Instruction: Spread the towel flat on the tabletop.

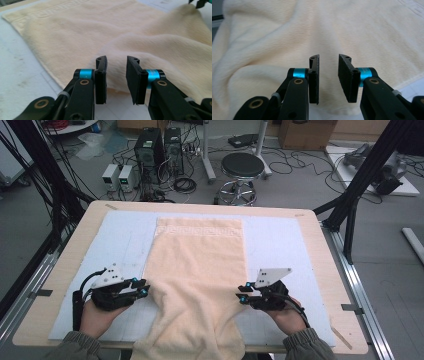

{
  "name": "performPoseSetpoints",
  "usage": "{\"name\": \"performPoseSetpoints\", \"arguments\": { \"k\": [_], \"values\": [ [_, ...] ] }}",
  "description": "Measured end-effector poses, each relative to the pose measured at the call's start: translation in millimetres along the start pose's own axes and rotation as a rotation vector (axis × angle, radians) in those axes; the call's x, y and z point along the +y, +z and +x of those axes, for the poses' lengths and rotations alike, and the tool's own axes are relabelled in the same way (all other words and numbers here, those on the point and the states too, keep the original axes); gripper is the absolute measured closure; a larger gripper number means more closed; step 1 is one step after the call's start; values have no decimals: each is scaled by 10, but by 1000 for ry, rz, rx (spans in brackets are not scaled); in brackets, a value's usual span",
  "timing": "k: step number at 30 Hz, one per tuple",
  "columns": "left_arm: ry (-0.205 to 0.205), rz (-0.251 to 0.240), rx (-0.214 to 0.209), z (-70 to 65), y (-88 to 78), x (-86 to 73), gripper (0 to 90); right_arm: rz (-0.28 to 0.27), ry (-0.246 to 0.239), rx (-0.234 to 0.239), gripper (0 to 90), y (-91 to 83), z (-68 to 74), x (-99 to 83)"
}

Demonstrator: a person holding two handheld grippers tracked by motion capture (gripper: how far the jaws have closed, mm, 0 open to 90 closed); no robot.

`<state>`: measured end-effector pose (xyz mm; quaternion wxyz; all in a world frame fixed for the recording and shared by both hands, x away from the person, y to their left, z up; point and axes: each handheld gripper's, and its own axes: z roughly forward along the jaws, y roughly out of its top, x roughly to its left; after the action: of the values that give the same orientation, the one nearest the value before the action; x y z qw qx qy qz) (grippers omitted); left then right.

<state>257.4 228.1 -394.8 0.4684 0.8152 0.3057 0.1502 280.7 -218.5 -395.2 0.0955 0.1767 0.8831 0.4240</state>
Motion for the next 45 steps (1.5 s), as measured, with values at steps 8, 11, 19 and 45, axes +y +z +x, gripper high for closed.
{"name": "performPoseSetpoints", "arguments": {
  "k": [8, 11, 19, 45],
  "values": [
    [64, 112, -159, -264, 285, -128, 650, 82, -37, 58, 664, 217, 220, -176],
    [90, 172, -171, -324, 453, -173, 621, 112, -49, 67, 604, 321, 242, -163],
    [109, 193, -131, -344, 472, -178, 880, 129, -46, 114, 794, 501, 153, -44],
    [105, 168, -163, -320, 184, -447, 691, 114, -88, 206, 829, 396, 457, -226]
  ]
}}
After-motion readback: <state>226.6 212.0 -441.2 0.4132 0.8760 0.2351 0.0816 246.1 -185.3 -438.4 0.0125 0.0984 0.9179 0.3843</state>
